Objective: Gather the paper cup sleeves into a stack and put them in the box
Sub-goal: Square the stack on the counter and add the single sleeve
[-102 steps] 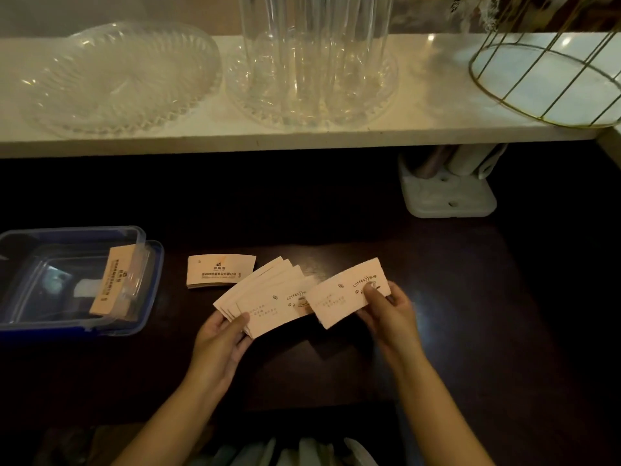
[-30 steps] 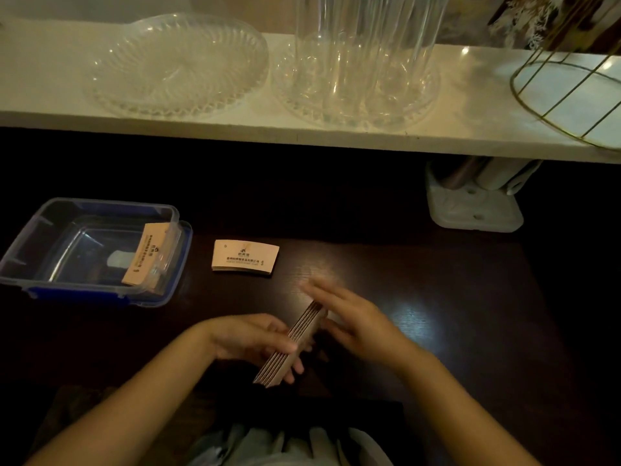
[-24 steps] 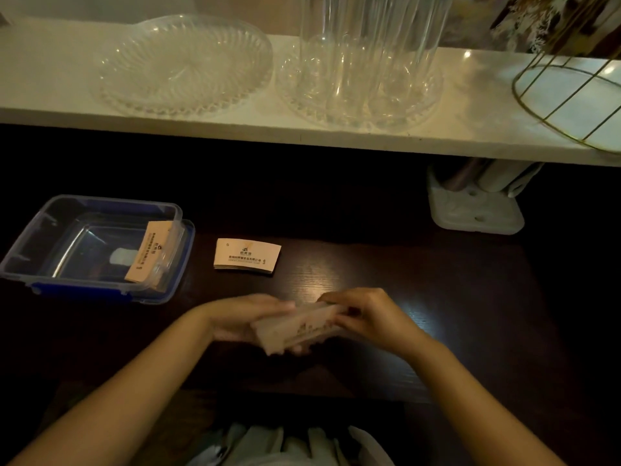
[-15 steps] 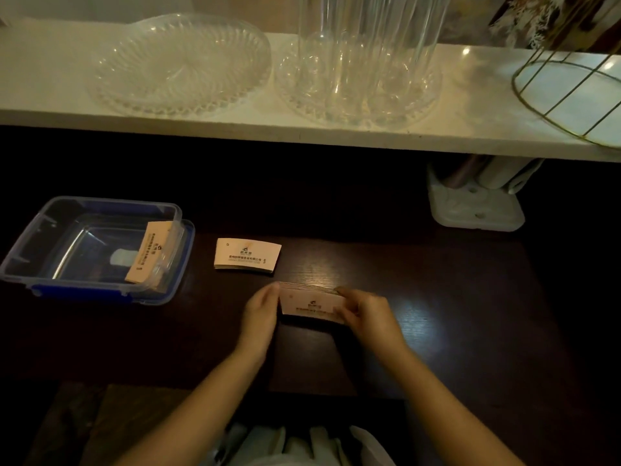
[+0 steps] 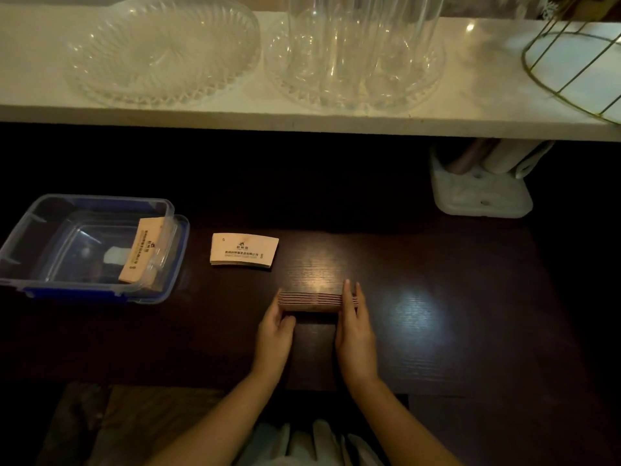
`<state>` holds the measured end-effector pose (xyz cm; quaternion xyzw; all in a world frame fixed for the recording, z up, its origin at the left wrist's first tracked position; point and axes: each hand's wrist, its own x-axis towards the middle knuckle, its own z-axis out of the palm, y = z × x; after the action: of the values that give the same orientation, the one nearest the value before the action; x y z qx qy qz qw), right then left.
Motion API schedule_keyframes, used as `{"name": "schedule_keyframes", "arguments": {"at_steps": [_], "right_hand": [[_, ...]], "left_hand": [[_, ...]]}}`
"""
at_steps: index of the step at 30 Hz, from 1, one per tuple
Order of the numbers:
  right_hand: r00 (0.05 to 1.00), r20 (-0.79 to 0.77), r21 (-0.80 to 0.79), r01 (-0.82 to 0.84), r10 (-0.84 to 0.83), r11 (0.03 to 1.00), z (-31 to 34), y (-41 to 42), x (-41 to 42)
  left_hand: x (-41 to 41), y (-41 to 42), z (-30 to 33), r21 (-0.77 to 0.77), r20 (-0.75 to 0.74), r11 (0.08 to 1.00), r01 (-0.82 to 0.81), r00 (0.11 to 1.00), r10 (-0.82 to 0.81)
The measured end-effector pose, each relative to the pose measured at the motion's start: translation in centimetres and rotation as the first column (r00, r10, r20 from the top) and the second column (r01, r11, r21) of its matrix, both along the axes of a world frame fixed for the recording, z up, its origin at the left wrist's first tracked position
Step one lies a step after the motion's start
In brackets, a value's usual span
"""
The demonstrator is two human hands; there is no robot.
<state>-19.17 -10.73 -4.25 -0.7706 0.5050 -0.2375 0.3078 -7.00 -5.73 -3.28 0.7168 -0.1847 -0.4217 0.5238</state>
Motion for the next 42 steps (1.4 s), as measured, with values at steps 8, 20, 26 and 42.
{"name": "schedule_keyframes", "arguments": {"at_steps": [8, 20, 26, 42], "right_hand": [[0.987, 0.149, 0.088, 0.039, -0.052, 0.995, 2.5, -2.9, 0.8], [0.977, 0.086, 0.638, 0.098, -0.197, 0.764, 5.2, -9.5, 14.7], [0.989, -0.037, 0.655, 0.134, -0.145, 0.744, 3.1, -10.3, 17.4], [0.965, -0.199, 0.580, -0.026, 0.172, 0.814, 1.8, -8.5, 15.2]], "left_hand": [[4.1, -0.4, 2.9, 0.047, 0.341, 0.995, 0.093, 0.934, -0.103], [17.0, -5.1, 6.0, 0.296, 0.380, 0.951, -0.085, 0.924, -0.035], [18.7, -5.7, 4.0, 0.400, 0.405, 0.916, -0.038, 0.904, -0.139], [18.6, -4.6, 2.0, 0.341, 0.024, 0.923, 0.177, 0.980, -0.197]]}}
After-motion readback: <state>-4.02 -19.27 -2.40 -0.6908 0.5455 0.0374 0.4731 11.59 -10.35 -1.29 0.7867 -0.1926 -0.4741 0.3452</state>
